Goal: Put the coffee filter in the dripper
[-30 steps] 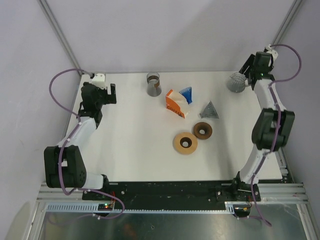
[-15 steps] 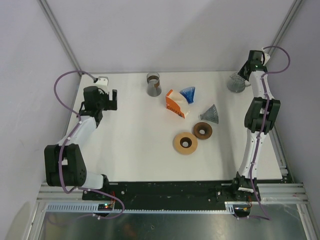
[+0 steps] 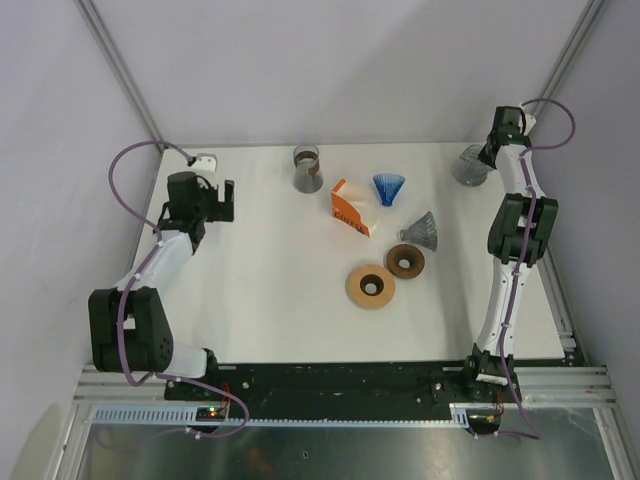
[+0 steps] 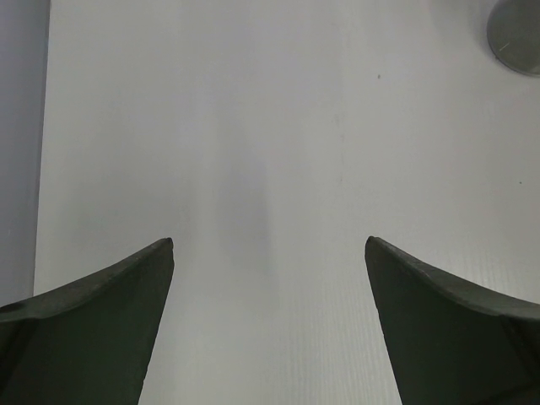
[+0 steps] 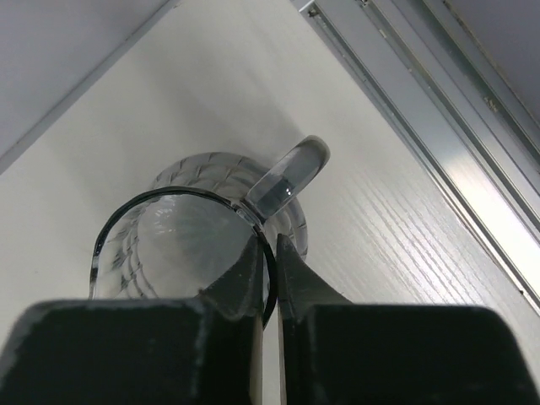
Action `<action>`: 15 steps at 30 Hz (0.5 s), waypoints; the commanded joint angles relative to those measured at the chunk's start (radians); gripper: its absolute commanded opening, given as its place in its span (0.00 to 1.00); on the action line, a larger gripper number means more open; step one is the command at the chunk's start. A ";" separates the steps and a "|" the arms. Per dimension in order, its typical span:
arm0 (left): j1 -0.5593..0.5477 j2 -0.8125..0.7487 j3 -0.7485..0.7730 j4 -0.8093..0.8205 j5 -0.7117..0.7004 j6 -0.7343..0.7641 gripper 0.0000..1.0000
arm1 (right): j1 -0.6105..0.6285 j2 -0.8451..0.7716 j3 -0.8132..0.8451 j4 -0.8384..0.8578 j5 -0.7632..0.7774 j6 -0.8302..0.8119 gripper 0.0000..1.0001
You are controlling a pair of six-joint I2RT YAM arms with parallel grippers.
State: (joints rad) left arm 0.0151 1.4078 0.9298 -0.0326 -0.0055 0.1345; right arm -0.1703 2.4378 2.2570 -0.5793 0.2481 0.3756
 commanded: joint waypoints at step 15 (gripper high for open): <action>-0.006 -0.067 0.062 -0.093 0.037 0.100 1.00 | 0.088 -0.579 -0.354 0.139 0.055 -0.162 0.00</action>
State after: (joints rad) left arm 0.0151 1.3922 0.9375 -0.0914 -0.0162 0.1864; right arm -0.1474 2.1139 1.9297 -0.5625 0.2619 0.2844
